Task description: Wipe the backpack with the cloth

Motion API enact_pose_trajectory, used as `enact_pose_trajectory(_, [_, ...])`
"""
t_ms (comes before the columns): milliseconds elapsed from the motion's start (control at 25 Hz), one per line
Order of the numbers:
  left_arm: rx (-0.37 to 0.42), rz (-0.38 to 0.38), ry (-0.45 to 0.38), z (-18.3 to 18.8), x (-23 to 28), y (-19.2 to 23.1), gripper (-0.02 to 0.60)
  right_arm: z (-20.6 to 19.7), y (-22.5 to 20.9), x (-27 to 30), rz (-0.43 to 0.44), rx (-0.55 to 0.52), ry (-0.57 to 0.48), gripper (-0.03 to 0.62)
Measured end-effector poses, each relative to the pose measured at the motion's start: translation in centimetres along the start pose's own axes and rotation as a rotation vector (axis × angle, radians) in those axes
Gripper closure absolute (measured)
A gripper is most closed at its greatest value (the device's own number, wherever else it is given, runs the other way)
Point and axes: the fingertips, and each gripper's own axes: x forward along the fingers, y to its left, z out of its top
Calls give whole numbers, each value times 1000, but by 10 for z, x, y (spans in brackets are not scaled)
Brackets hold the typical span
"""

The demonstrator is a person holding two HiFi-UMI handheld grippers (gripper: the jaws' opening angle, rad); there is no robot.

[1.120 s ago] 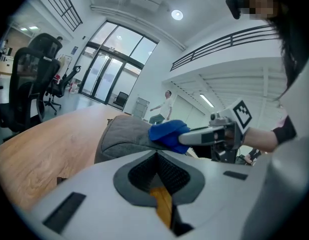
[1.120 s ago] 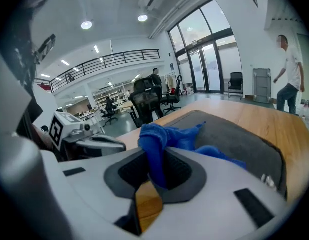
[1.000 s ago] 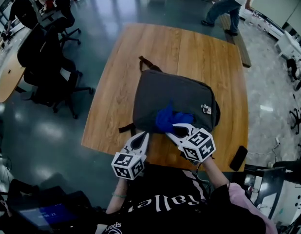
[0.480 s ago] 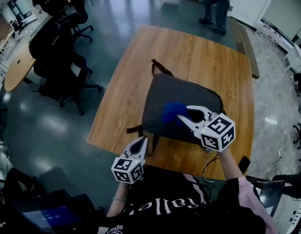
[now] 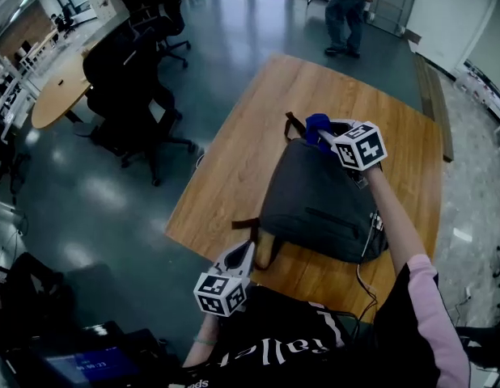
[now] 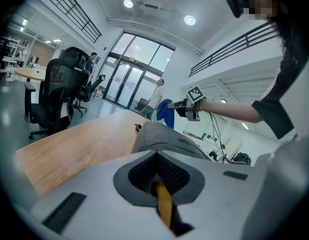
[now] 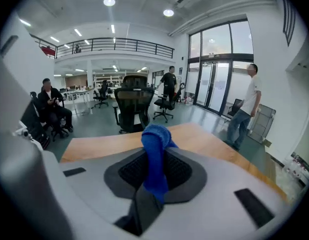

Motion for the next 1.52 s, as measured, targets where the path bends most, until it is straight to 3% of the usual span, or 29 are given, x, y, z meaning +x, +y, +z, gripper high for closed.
enact_pose_trajectory(120, [-12,27,-5,0,-5,6,583,-7,8,28,13,-6,43,528])
enact_pose_trajectory(320, [-21,61,-14,-2,-14,18,583,-16,63,45,128,9,40,528])
enact_pose_trajectory(560, [-23,77,-26,-3,-27,25,583,-27,145,17,277,38,-1,528])
enact_pose_trajectory(880, [9,34,-24,-10,-42,15,583,-69,244,-37,382,147,-15,528])
enact_pose_trajectory(1240, [56,-51,-5,-30,-57,-9,583,-133,312,-80,359,316,-4,528])
enact_pose_trajectory(1520, [80,-106,34,-47,-66,-36,583,-149,315,-123,272,434,-62,527])
